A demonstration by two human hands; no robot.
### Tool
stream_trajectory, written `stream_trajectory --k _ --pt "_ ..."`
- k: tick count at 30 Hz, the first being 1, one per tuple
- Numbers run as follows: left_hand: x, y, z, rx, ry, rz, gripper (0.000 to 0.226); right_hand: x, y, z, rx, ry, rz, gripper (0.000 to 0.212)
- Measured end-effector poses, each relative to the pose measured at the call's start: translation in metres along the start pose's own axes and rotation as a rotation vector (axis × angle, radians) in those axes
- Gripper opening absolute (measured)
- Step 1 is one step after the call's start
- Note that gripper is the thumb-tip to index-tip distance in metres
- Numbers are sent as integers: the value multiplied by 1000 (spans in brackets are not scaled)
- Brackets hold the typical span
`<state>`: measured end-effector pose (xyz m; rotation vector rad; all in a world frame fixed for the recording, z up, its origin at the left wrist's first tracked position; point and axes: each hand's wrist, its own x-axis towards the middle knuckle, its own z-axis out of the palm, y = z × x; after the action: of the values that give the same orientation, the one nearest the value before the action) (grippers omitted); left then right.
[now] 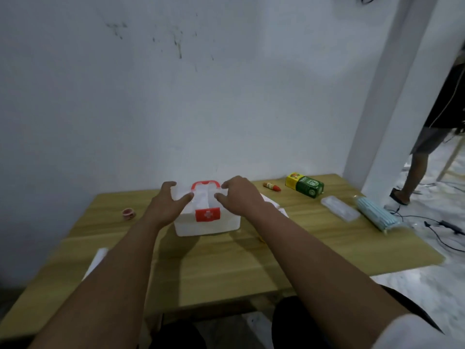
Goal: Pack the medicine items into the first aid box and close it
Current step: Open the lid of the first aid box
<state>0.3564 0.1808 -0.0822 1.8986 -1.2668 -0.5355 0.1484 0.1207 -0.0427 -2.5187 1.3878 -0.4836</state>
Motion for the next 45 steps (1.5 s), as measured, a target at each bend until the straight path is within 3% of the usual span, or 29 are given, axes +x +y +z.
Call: stream_trajectory --k 3,6,8,12,19,24,29,35,38,42,45 --pt "-24 0 1 -23 -24 61 89 -21 0 7 -7 73 -37 51" --pt "-40 -12 3 -18 -139 120 122 -34 7 20 29 133 -179 42" --pt "-45 -23 5 -17 -149 132 135 -40 11 29 15 141 -241 51" --pt "-56 -26 17 -114 -55 192 121 -39 20 48 -131 159 -317 76" --pt "-57 -42 35 -250 78 140 99 -32 31 66 -230 227 -404 82" --pt "-54 -44 40 -270 102 89 103 -23 37 66 -170 299 -436 52" --pt "-48 -35 31 -281 78 117 119 -16 31 37 -51 223 -434 48" --pt "-53 -38 32 -291 66 144 92 32 1 -27 235 124 -300 30" --pt "-54 -37 33 -300 80 127 93 74 -6 -45 320 134 -205 29" --pt "-53 -36 37 -314 90 141 93 116 -1 -32 279 341 68 71" --pt "-53 -33 39 -302 92 163 96 129 8 -8 279 234 237 93"
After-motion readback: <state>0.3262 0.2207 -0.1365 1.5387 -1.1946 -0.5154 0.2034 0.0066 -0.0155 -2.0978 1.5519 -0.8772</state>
